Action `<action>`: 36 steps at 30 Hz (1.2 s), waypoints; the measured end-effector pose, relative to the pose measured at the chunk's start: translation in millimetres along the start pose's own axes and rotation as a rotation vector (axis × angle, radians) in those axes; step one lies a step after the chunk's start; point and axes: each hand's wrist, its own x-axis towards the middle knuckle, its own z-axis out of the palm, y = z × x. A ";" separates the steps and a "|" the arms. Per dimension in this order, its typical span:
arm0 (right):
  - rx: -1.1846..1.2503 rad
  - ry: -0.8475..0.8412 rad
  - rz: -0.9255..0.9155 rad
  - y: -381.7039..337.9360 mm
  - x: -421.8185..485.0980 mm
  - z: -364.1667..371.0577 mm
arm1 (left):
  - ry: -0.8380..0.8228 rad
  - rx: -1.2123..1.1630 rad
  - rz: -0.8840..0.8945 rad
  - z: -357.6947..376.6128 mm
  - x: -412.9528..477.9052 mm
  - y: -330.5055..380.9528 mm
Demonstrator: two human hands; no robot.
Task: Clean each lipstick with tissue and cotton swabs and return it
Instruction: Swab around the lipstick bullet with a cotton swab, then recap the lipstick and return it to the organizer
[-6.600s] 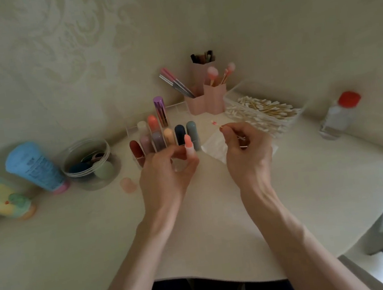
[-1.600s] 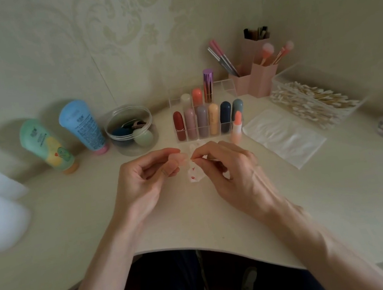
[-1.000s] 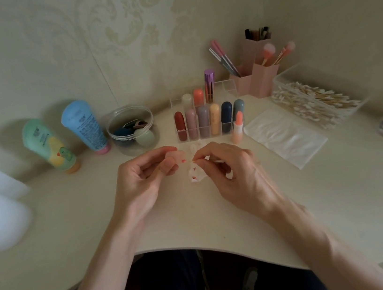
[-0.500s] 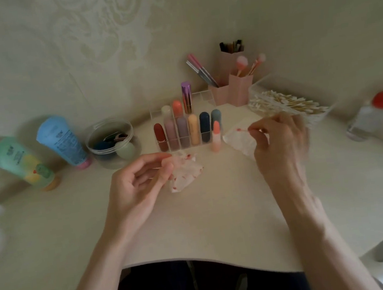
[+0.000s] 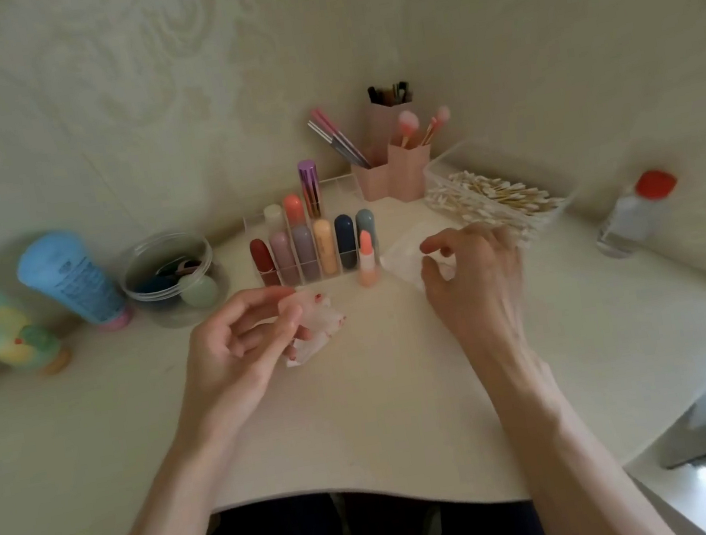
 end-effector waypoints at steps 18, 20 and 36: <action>0.345 -0.256 -0.123 -39.8 -17.9 12.2 | -0.093 -0.260 -0.213 -7.9 1.4 7.3; 0.439 -0.318 -0.167 -44.8 -24.2 9.9 | -0.093 -0.276 -0.210 -7.2 0.7 7.7; 0.533 -0.438 -0.512 -55.1 -40.6 19.5 | -0.011 -0.197 -0.122 -5.6 -2.2 8.1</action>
